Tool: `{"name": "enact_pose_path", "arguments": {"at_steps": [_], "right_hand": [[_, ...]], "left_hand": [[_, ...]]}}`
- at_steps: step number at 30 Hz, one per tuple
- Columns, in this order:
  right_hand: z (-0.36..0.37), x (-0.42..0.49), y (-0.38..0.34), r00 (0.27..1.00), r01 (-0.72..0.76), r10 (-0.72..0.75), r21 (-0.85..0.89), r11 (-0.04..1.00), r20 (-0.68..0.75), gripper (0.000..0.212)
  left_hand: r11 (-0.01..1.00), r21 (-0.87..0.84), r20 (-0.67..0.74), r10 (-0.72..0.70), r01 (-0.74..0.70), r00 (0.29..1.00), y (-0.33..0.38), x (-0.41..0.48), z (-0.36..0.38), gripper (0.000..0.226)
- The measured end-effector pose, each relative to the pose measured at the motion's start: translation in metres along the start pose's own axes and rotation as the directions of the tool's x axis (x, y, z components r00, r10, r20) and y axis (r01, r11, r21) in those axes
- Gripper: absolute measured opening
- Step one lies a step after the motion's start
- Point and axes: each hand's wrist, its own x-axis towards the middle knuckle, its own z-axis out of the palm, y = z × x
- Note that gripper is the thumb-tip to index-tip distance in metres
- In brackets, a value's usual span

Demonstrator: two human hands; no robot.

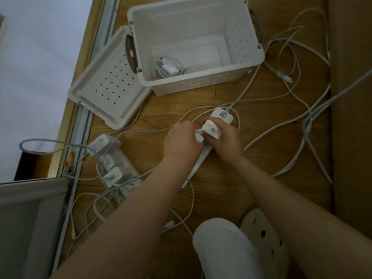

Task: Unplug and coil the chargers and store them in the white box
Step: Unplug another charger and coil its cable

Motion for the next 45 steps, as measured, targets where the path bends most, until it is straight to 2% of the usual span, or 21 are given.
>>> {"name": "enact_pose_path", "arguments": {"at_steps": [6,10,12,15,18,23,26,28,30,32,34,36,38,40,43,44,45], "right_hand": [[0.0,0.005,-0.005,1.0,0.001,0.0,-0.053,0.999,0.029,0.02],[-0.002,0.002,-0.009,1.0,0.017,-0.018,-0.067,0.998,-0.009,0.021],[-0.008,0.001,-0.026,0.995,0.089,-0.091,-0.042,0.995,-0.046,0.025],[-0.026,0.003,-0.048,0.979,0.2,-0.204,-0.114,0.973,-0.023,0.029],[-0.042,0.008,-0.049,0.989,0.145,-0.146,-0.179,0.973,0.007,0.029],[-0.049,0.001,-0.042,0.995,0.098,-0.09,-0.182,0.978,0.051,0.031],[-0.056,0.001,-0.049,0.987,0.147,-0.129,-0.21,0.966,0.1,0.026],[-0.063,0.002,-0.059,0.968,0.247,-0.223,-0.299,0.922,0.115,0.028],[-0.069,0.005,-0.071,0.953,0.303,-0.274,-0.392,0.869,0.132,0.033],[-0.073,0.002,-0.087,0.929,0.371,-0.322,-0.423,0.827,0.183,0.035],[-0.075,-0.004,-0.108,0.876,0.482,-0.417,-0.419,0.769,0.243,0.033],[-0.075,-0.011,-0.129,0.812,0.583,-0.517,-0.382,0.717,0.27,0.028],[-0.074,-0.017,-0.151,0.748,0.663,-0.598,-0.351,0.661,0.288,0.025],[-0.072,-0.02,-0.171,0.673,0.738,-0.666,-0.347,0.578,0.323,0.024],[-0.071,-0.026,-0.198,0.58,0.812,-0.747,-0.308,0.496,0.325,0.023],[-0.071,-0.03,-0.209,0.577,0.814,-0.755,-0.289,0.503,0.312,0.027],[-0.07,-0.036,-0.22,0.607,0.794,-0.741,-0.265,0.547,0.288,0.033]], "left_hand": [[1.0,0.004,-0.022,-0.007,0.007,1.0,-0.003,0.001,0.006,0.026],[1.0,0.015,-0.018,-0.008,0.008,1.0,-0.001,0.001,0.005,0.025],[0.999,0.019,-0.01,-0.033,0.033,0.999,0.001,0.002,0.001,0.021],[0.998,0.02,0.0,-0.057,0.057,0.998,0.002,-0.001,-0.002,0.018],[0.998,0.019,0.007,-0.056,0.056,0.998,0.003,-0.002,-0.002,0.023],[0.999,0.014,0.048,-0.048,0.048,0.998,0.005,-0.005,-0.008,0.031],[1.0,0.016,0.129,-0.027,0.025,0.991,0.002,-0.01,-0.01,0.031],[0.999,-0.043,0.181,0.01,-0.002,0.983,-0.002,-0.014,-0.014,0.036],[0.975,-0.223,0.259,0.076,-0.017,0.963,-0.002,-0.016,-0.025,0.052],[0.841,-0.537,0.34,0.143,0.067,0.929,0.002,-0.025,-0.044,0.053],[0.627,-0.76,0.341,0.159,0.172,0.926,0.008,-0.035,-0.066,0.039],[0.441,-0.87,0.299,0.12,0.219,0.947,0.009,-0.045,-0.086,0.029],[0.285,-0.927,0.28,0.092,0.244,0.956,0.006,-0.057,-0.105,0.03],[0.213,-0.952,0.245,0.1,0.22,0.964,0.001,-0.069,-0.122,0.029],[0.197,-0.963,0.218,0.154,0.187,0.964,-0.004,-0.087,-0.145,0.032],[0.175,-0.969,0.203,0.157,0.175,0.967,-0.004,-0.093,-0.153,0.034],[0.134,-0.979,0.176,0.156,0.155,0.972,-0.004,-0.099,-0.163,0.034]]}}
